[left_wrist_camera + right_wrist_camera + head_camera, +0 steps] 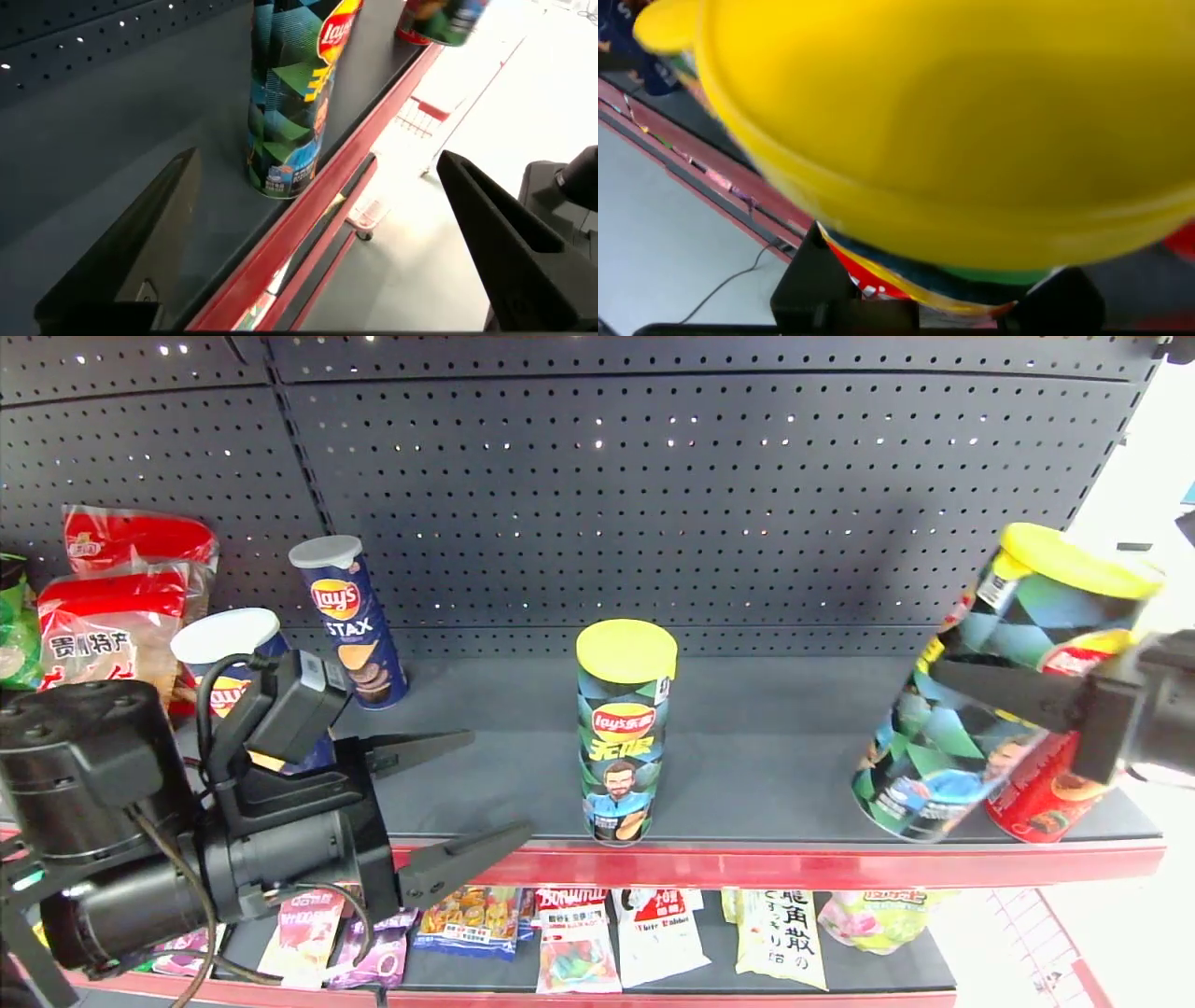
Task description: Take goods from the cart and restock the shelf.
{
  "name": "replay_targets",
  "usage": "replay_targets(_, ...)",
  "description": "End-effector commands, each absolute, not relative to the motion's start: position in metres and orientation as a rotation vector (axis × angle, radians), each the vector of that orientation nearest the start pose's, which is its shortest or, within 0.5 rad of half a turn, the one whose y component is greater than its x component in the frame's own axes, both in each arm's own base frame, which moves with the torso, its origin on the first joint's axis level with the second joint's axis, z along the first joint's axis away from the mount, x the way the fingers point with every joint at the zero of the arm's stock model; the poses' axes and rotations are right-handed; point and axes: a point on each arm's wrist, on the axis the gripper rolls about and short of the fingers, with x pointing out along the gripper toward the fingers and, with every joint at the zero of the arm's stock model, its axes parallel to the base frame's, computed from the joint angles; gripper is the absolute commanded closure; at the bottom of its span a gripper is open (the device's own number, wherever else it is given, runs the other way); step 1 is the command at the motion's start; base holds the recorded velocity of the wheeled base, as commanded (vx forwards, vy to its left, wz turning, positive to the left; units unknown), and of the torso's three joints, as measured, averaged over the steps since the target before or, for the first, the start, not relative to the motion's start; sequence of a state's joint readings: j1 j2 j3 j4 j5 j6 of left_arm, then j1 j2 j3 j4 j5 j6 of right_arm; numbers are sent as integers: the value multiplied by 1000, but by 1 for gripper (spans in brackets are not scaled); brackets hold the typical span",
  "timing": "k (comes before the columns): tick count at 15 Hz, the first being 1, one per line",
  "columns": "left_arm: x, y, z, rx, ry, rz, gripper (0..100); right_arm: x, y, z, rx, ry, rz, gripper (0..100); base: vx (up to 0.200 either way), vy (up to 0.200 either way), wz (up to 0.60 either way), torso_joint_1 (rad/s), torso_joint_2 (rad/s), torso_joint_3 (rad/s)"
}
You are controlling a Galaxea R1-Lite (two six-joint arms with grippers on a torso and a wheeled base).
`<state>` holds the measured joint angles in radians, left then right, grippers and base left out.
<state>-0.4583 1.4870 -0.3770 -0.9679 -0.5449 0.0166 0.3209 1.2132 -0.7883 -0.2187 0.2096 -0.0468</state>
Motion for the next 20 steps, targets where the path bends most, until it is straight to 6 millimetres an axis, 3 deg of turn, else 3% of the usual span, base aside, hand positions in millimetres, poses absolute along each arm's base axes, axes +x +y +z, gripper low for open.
replay_targets(1,174,-98,167,12,110,-980,0,254,92,249,-70,262,561,100,0,0,0,0,0,0)
replay_targets(4,163,-93,167,12,129,-969,0,294,111,240,-71,260,579,100,0,0,0,0,0,0)
replay_targets(5,160,-91,168,13,139,-955,0,314,126,230,-72,253,604,100,0,0,0,0,0,0)
replay_targets(8,155,-88,170,15,134,-926,0,344,155,219,-81,227,653,100,0,0,0,0,0,0)
replay_targets(12,147,-83,168,17,142,-897,0,366,188,211,-86,208,705,100,0,0,0,0,0,0)
replay_targets(20,139,-79,169,21,163,-875,0,382,204,201,-93,201,723,100,0,0,0,0,0,0)
